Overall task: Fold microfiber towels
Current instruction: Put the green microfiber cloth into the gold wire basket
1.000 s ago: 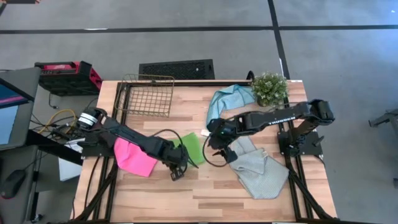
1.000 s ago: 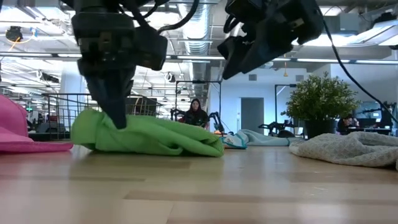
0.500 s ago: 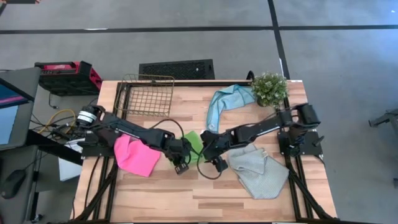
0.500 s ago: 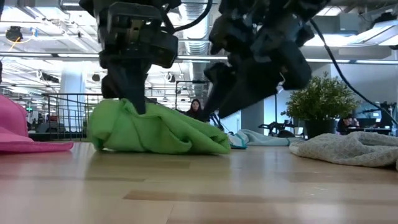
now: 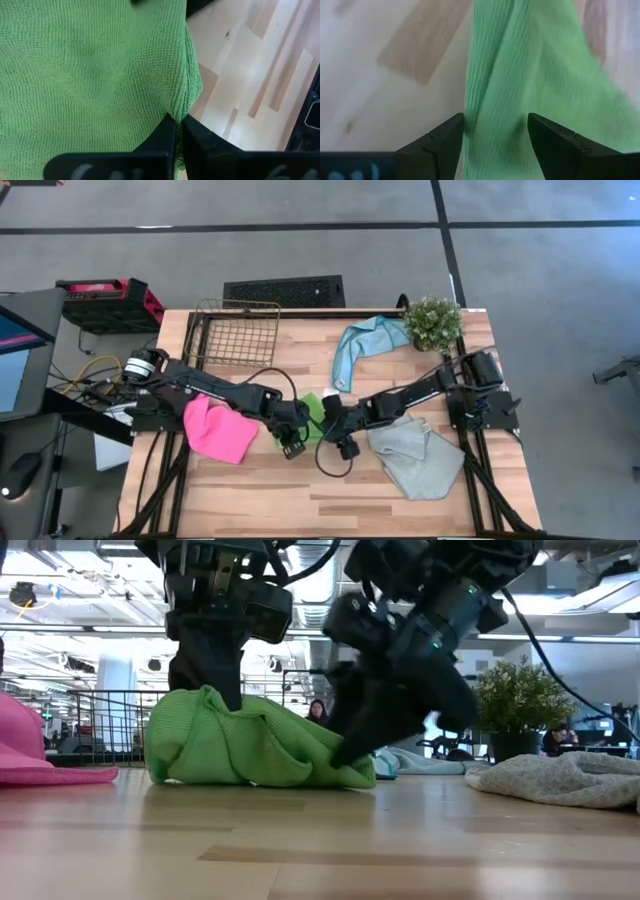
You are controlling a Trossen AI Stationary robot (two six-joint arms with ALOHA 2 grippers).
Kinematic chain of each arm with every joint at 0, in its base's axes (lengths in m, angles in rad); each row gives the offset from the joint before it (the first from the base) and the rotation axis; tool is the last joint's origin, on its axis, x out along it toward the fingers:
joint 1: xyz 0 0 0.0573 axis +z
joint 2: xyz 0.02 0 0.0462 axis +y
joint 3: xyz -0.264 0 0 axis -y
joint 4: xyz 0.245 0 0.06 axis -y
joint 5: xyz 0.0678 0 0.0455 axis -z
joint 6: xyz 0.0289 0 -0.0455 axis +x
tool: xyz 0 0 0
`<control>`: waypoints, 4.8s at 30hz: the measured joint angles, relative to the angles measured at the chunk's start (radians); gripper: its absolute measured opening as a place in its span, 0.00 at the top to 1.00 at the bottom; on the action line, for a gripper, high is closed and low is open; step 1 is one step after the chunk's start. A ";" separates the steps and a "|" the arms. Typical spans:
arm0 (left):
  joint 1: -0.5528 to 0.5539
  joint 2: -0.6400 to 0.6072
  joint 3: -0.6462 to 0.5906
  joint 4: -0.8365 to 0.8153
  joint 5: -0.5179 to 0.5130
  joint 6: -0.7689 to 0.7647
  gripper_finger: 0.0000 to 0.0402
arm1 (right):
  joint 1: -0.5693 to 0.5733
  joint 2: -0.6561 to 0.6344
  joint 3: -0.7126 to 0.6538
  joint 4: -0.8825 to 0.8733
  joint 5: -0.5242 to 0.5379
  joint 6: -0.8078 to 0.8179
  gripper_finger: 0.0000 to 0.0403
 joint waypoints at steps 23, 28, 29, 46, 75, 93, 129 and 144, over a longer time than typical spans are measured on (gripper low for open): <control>0.033 0.000 0.000 -0.001 0.066 0.004 1.00 | 0.049 0.024 -0.002 -0.072 0.211 0.107 0.39; 0.033 0.000 0.000 -0.001 0.067 0.004 1.00 | 0.049 0.024 -0.002 -0.095 0.243 0.132 0.42; 0.033 0.000 0.000 -0.001 0.067 0.004 1.00 | 0.049 0.024 -0.002 -0.095 0.243 0.132 0.44; 0.033 -0.004 0.000 -0.080 0.002 -0.033 1.00 | 0.027 0.022 0.029 -0.167 0.139 0.174 0.93; 0.022 -0.402 0.002 -0.619 -0.463 -0.193 1.00 | -0.152 0.022 0.590 -0.428 0.100 0.035 0.98; 0.071 -0.628 0.000 -0.704 -0.831 -0.147 1.00 | -0.284 0.024 0.660 -0.257 0.021 0.058 0.98; 0.547 -0.638 -0.120 -0.502 -1.124 0.335 1.00 | -0.493 0.410 1.068 -0.127 -0.035 0.071 0.98; 0.742 -0.465 -0.200 -0.184 -0.986 0.519 1.00 | -0.554 0.430 1.073 -0.175 -0.054 0.070 0.97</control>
